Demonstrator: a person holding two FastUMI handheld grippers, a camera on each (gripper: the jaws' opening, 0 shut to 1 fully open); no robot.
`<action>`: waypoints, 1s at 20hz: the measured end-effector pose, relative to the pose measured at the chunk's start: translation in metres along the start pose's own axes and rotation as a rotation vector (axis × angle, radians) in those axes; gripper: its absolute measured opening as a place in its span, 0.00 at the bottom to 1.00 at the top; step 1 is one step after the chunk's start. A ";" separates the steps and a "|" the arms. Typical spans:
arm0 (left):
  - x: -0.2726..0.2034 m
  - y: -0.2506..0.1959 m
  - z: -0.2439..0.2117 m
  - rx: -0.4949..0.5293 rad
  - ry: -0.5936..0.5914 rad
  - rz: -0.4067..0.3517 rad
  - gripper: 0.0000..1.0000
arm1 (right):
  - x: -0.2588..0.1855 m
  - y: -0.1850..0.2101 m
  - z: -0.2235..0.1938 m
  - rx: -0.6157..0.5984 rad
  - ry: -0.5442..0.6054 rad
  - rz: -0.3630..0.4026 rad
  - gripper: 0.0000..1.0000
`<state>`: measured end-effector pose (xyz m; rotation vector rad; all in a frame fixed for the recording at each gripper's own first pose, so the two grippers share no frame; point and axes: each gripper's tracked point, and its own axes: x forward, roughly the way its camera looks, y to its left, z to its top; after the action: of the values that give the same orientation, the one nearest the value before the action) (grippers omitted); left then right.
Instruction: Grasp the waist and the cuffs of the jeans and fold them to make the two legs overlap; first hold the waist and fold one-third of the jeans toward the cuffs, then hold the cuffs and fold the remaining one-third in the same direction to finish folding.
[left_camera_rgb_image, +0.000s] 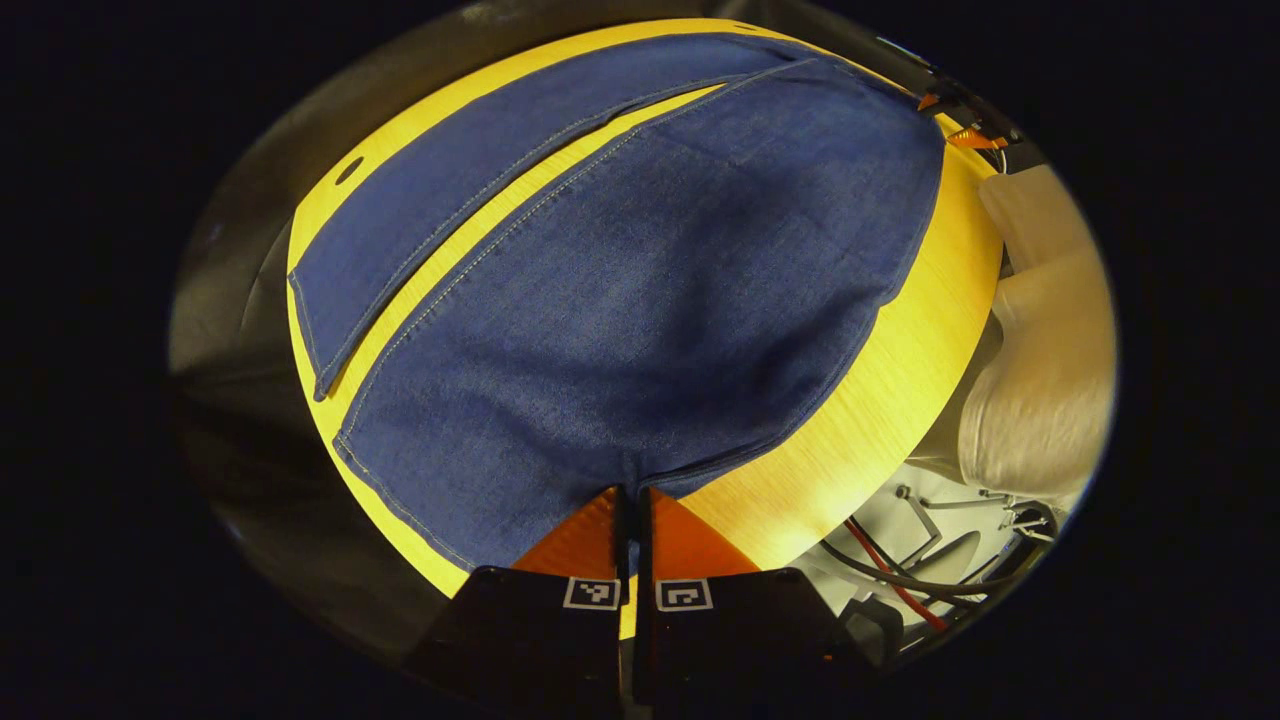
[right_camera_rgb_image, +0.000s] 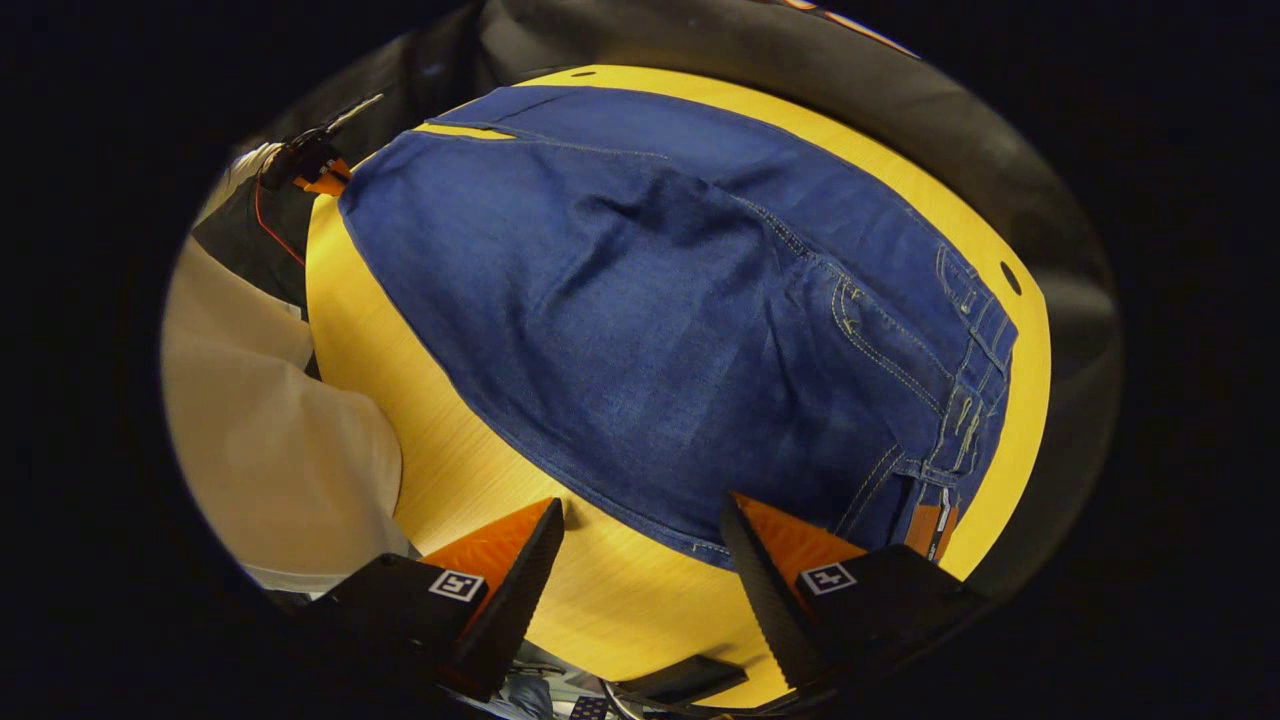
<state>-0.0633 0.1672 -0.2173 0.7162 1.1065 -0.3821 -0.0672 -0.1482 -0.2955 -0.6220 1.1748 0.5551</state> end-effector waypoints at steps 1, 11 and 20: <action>0.000 0.000 0.000 0.004 0.007 -0.005 0.00 | 0.002 -0.002 0.000 -0.010 0.008 -0.012 0.99; 0.003 0.000 0.000 0.024 0.033 -0.012 0.00 | 0.003 -0.012 0.010 -0.061 0.047 -0.032 0.63; 0.003 0.001 0.001 -0.044 -0.026 0.037 0.00 | 0.006 -0.023 0.018 0.064 0.021 -0.124 0.17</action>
<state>-0.0607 0.1670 -0.2191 0.6905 1.0728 -0.3337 -0.0379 -0.1518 -0.2929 -0.6423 1.1611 0.4054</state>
